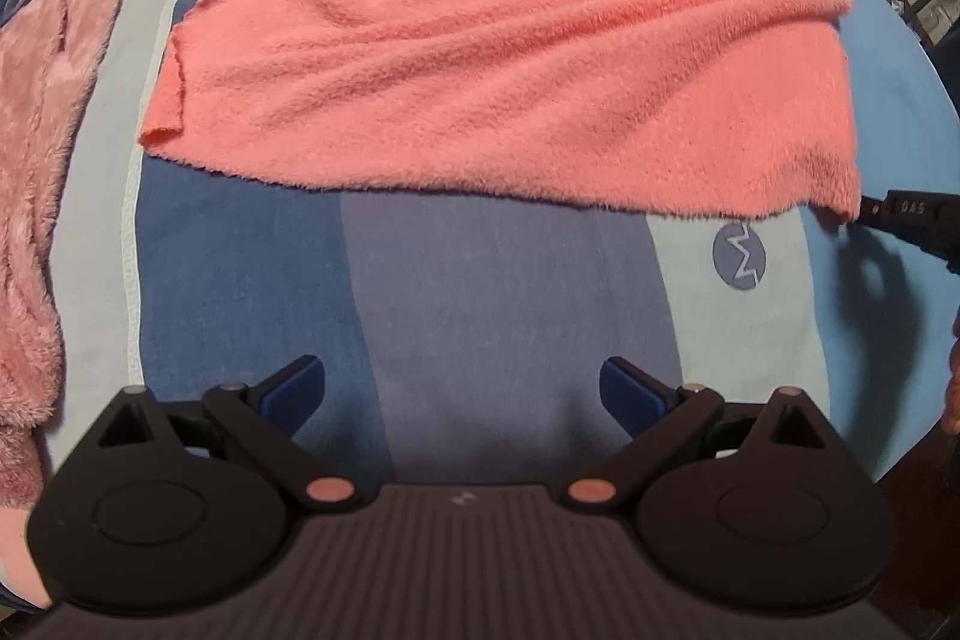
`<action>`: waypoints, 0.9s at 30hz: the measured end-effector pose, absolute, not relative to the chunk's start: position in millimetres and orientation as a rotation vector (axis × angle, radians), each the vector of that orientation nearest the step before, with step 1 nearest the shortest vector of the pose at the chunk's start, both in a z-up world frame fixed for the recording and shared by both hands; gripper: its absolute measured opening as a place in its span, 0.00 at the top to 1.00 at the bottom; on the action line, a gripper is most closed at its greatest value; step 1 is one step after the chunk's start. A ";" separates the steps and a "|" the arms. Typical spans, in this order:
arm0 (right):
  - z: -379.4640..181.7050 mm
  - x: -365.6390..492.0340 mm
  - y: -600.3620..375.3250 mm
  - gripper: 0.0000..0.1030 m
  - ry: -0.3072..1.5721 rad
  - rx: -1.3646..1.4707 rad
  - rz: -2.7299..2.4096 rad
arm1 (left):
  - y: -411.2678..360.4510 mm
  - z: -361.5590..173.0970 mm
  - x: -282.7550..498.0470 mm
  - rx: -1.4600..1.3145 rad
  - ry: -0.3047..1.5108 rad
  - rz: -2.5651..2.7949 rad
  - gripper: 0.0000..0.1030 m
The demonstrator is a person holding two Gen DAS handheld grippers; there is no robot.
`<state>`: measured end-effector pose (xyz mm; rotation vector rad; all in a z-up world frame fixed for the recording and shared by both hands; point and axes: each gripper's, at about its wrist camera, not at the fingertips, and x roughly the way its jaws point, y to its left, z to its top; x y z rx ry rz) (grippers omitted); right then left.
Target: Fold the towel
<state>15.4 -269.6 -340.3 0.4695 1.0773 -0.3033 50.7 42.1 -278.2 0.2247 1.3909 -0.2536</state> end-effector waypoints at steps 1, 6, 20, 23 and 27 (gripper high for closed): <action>-336.5 11.1 -271.6 0.99 1.063 0.493 -0.302 | 41.7 -277.3 50.1 0.225 1.389 -0.259 0.03; -324.6 -15.2 -281.1 0.99 1.016 0.588 -0.335 | 35.4 -274.9 47.8 0.239 1.379 -0.291 0.03; -324.7 -91.9 -301.4 1.00 1.089 0.554 -0.569 | 44.1 -276.4 41.2 0.233 1.392 -0.267 0.03; -332.9 -94.6 -301.1 1.00 1.125 0.541 -0.598 | 53.6 -280.1 45.4 0.193 1.392 -0.238 0.03; -331.5 -98.6 -304.6 1.00 1.110 0.586 -0.611 | 87.2 -292.0 61.8 -0.015 1.411 -0.122 0.03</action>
